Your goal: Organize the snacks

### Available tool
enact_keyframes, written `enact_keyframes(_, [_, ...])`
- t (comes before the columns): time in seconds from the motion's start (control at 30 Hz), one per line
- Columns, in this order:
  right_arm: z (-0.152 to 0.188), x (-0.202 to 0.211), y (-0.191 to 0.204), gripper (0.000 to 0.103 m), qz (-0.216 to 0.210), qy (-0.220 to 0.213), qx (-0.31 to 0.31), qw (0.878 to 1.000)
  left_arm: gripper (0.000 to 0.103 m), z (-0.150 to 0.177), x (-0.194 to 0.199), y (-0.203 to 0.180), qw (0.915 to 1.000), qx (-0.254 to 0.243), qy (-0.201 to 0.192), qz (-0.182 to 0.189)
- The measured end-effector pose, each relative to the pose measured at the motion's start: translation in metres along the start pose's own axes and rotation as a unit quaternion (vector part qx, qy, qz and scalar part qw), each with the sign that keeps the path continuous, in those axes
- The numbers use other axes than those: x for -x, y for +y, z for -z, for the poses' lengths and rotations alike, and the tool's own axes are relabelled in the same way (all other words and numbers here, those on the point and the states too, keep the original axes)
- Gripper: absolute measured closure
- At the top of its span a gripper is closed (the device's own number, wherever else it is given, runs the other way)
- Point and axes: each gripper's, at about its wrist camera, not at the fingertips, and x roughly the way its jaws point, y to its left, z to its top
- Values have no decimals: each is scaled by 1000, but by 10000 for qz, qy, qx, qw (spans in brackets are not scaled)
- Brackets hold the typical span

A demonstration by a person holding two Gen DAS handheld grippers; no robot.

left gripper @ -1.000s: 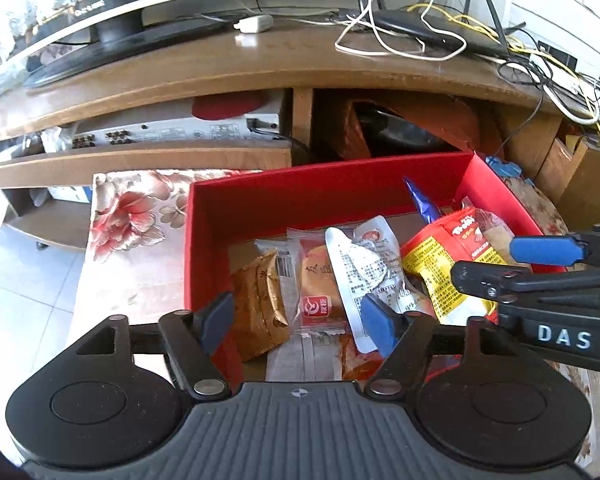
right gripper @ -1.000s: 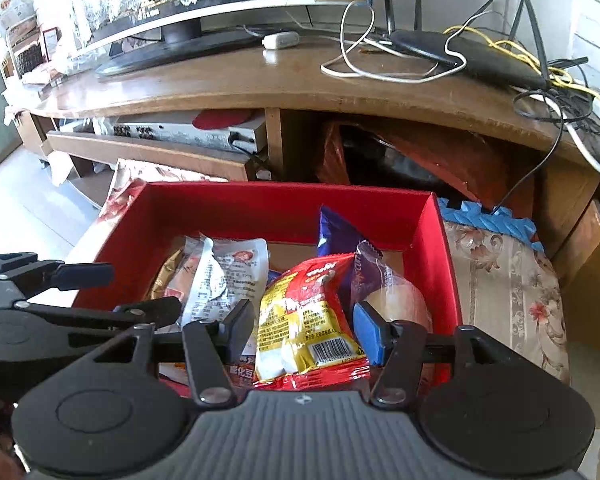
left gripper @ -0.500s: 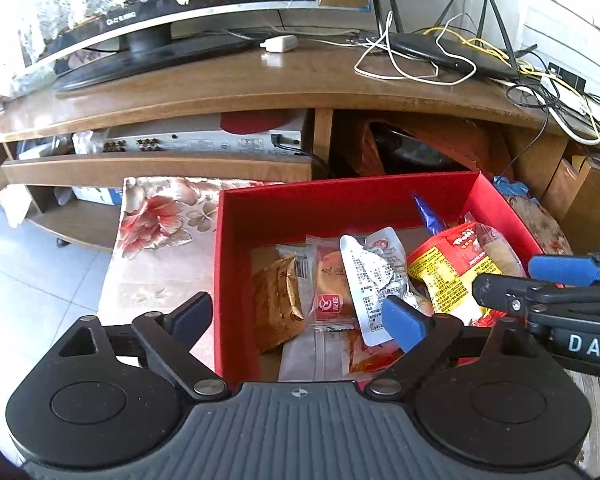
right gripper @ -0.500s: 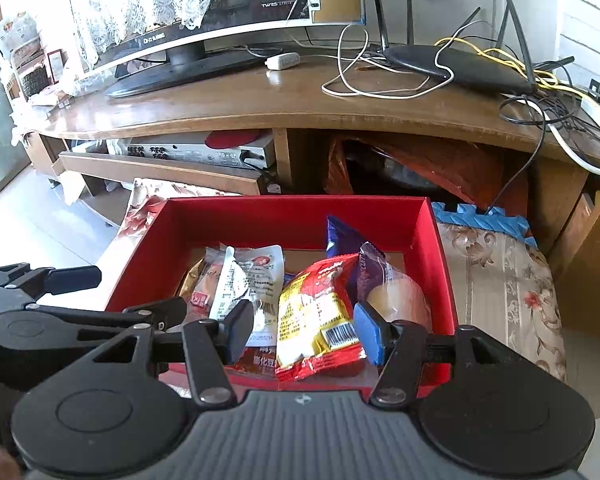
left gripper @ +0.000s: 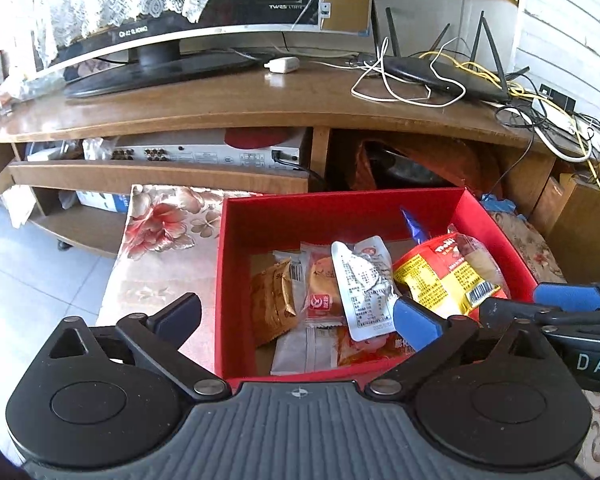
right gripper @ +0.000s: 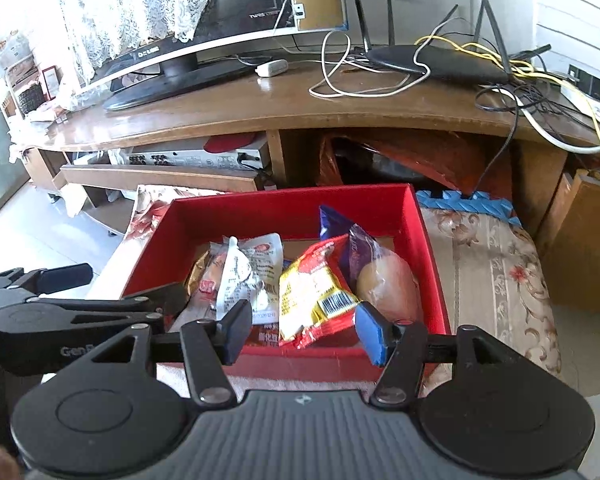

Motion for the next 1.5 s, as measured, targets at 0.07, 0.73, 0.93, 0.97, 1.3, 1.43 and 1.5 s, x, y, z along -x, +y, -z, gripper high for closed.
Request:
enact_keyframes(0.07, [3, 2, -1, 49, -8, 21, -25, 10000, 0, 3, 2, 0, 10000, -21, 1, 36])
enact_keyframes(0.73, [33, 34, -1, 48, -75, 35, -167, 9998, 1, 27, 44, -9, 9997, -181, -26, -184])
enact_keyframes(0.93, [43, 50, 2, 48, -179, -30, -172, 9997, 1, 38, 53, -9, 9999, -81, 43, -130])
enact_keyframes(0.97, [45, 51, 3, 48, -195, -22, -161, 9997, 1, 40, 54, -10, 9998, -114, 70, -161])
enact_keyframes(1.3, [68, 65, 9, 48, -216, 47, -114, 9997, 4, 58, 64, -8, 9995, 83, 308, -20])
enact_keyframes(1.43, [75, 70, 10, 48, -213, 59, -108, 9997, 3, 63, 67, -8, 9994, -8, 346, 14])
enact_keyframes(1.5, [78, 71, 11, 48, -216, 73, -108, 9997, 2, 66, 68, -7, 9993, 18, 372, 44])
